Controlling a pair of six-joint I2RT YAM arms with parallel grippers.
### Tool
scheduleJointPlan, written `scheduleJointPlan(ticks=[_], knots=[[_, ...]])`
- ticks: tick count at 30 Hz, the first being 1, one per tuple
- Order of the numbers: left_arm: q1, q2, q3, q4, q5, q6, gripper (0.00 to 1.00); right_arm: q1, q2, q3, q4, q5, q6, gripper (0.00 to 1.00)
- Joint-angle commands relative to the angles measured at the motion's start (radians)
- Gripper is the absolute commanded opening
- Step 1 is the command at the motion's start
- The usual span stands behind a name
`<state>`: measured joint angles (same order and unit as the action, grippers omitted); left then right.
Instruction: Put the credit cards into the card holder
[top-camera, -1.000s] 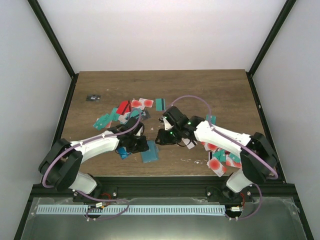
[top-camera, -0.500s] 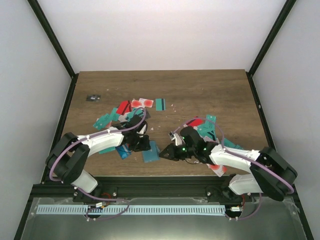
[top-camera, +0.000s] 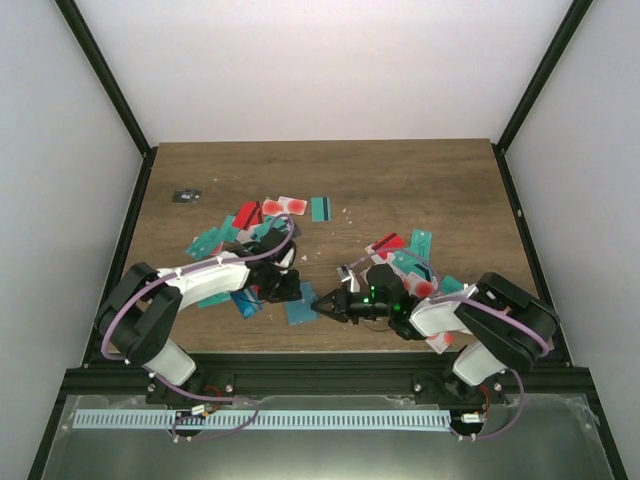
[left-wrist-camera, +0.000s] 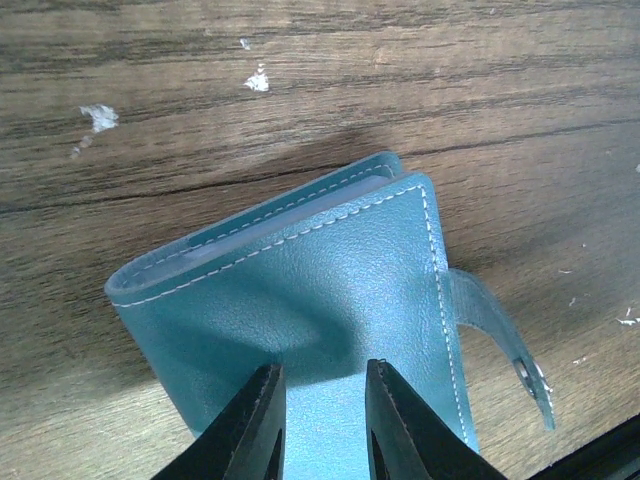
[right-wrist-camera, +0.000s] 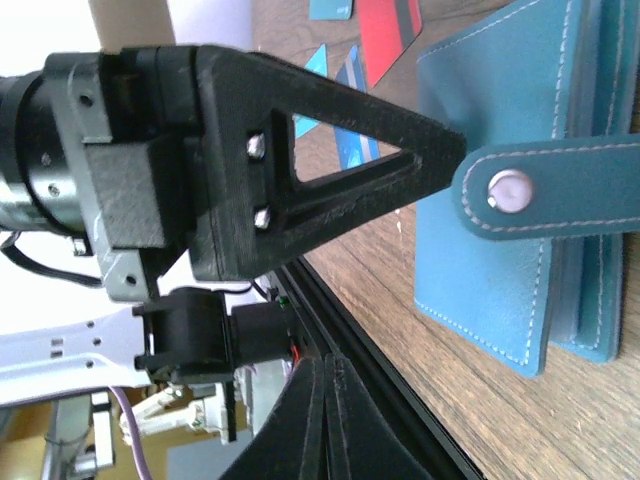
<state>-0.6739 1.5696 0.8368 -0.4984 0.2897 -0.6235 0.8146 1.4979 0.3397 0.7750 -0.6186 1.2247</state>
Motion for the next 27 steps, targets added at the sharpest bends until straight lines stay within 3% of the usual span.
scheduleJointPlan(ticks=[1, 12, 23, 27], knots=[[-0.004, 0.043, 0.011, -0.007, 0.024, 0.005, 0.25, -0.001, 0.067, -0.004, 0.15, 0.029, 0.067, 0.01], [-0.004, 0.048, 0.03, -0.013, 0.027, 0.006, 0.25, -0.002, 0.257, 0.07, 0.153, -0.001, 0.061, 0.01], [-0.004, 0.031, 0.044, -0.03, 0.023, 0.02, 0.26, -0.002, 0.301, 0.084, -0.051, 0.049, -0.001, 0.01], [-0.004, 0.029, 0.066, -0.036, 0.036, 0.02, 0.27, -0.003, 0.341, 0.09, -0.051, 0.029, -0.001, 0.01]])
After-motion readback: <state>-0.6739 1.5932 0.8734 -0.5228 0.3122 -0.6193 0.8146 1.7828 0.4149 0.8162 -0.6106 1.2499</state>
